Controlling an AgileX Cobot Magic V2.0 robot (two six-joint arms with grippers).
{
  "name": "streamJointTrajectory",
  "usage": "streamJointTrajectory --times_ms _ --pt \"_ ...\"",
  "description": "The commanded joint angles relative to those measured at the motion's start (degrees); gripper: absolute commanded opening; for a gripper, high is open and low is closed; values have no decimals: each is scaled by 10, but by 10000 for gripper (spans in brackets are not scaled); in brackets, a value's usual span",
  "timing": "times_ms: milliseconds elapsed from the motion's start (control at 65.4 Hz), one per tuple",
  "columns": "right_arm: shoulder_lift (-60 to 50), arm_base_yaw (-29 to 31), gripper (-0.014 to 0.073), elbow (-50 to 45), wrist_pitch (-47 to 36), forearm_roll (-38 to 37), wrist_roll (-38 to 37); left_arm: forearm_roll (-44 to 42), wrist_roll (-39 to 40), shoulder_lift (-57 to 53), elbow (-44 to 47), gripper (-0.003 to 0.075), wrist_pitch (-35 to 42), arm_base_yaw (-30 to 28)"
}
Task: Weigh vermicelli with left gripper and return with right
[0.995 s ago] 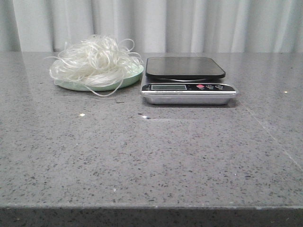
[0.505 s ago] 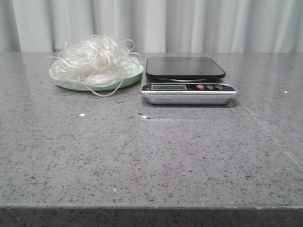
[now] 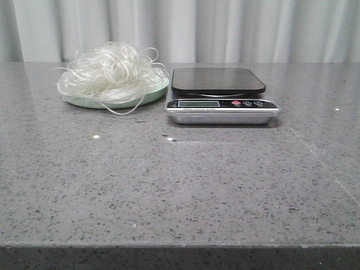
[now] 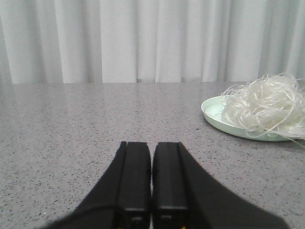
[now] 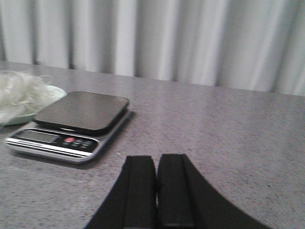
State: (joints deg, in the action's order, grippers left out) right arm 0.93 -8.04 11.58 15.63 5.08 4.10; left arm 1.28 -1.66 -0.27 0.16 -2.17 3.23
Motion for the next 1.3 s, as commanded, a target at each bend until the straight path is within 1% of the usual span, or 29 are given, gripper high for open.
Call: streamJointTrajectory --times_ms 0,107,230,275,1285 --pt "9 48 167 -30 -101 -10 6 1 7 -11 4 133 49 -2" --pt "2 73 167 -78 -156 -10 6 1 7 -11 4 133 49 -2" --pt "-22 73 167 -130 -214 -10 6 1 7 -11 4 133 49 -2" --pt "-26 73 167 -127 -196 -10 6 1 7 -11 4 133 49 -2" --pt "-25 73 167 -127 -190 -10 6 1 7 -11 4 133 49 -2"
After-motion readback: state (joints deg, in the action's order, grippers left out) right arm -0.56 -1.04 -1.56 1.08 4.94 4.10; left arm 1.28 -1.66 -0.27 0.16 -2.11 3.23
